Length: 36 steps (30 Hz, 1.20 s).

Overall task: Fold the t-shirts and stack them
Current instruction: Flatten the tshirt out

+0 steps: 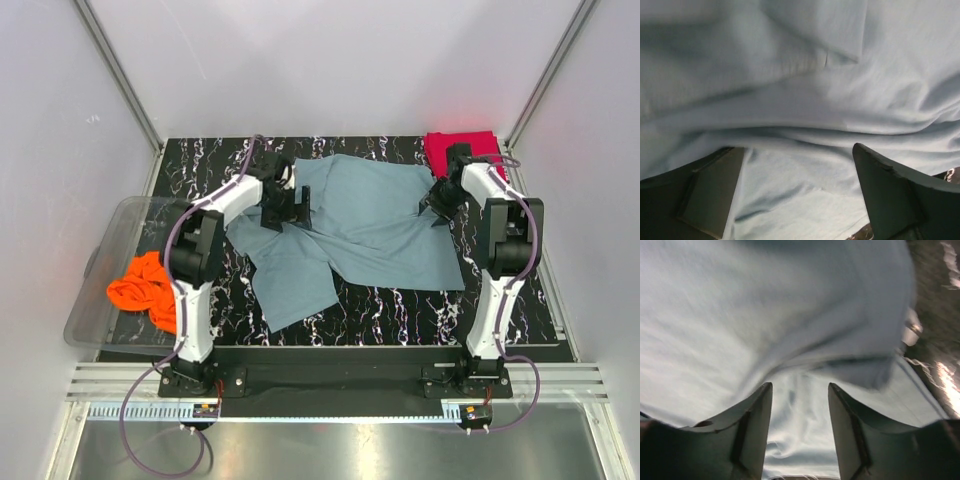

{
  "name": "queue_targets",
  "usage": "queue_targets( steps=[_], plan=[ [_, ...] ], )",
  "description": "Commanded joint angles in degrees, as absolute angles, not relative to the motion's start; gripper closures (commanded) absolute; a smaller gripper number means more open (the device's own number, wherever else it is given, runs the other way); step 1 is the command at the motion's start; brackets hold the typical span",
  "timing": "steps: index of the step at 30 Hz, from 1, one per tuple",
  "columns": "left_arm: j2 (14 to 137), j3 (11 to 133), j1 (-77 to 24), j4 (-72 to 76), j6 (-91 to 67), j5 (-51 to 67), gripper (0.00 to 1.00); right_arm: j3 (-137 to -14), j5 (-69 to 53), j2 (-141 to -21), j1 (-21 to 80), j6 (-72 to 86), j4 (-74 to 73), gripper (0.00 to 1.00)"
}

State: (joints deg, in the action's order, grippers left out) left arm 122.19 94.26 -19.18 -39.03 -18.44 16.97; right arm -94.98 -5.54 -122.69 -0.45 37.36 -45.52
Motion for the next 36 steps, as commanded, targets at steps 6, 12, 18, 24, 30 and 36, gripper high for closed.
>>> queue_targets(
  steps=[6,12,18,24,30,36],
  plan=[
    [89.01,68.63,-24.52,-33.95,-27.19,14.39,0.01,-84.92,-2.17,-101.53,-0.35,28.04,-54.05,0.35],
    [72.09,41.77,-20.04,-18.82,-41.21,24.60,0.01,-70.94,-8.07,-87.73,-0.35,30.67,-51.60,0.37],
    [60.65,37.10,-27.06,-31.02,-51.02,10.91,0.32,-64.61,-10.71,-81.48,-0.35,31.38,-50.72,0.38],
    [59.41,29.62,-37.60,-37.97,-68.09,1.59,0.36,-62.76,-12.91,-77.70,-0.35,32.34,-49.75,0.39],
    [63.72,32.34,-41.30,-42.71,-70.13,-6.14,0.38,-60.56,-13.80,-76.29,-0.35,31.91,-49.57,0.39],
    [68.37,33.40,-41.31,-41.58,-69.26,-7.12,0.37,-57.75,-14.24,-75.06,-0.35,32.43,-49.22,0.39]
  ],
)
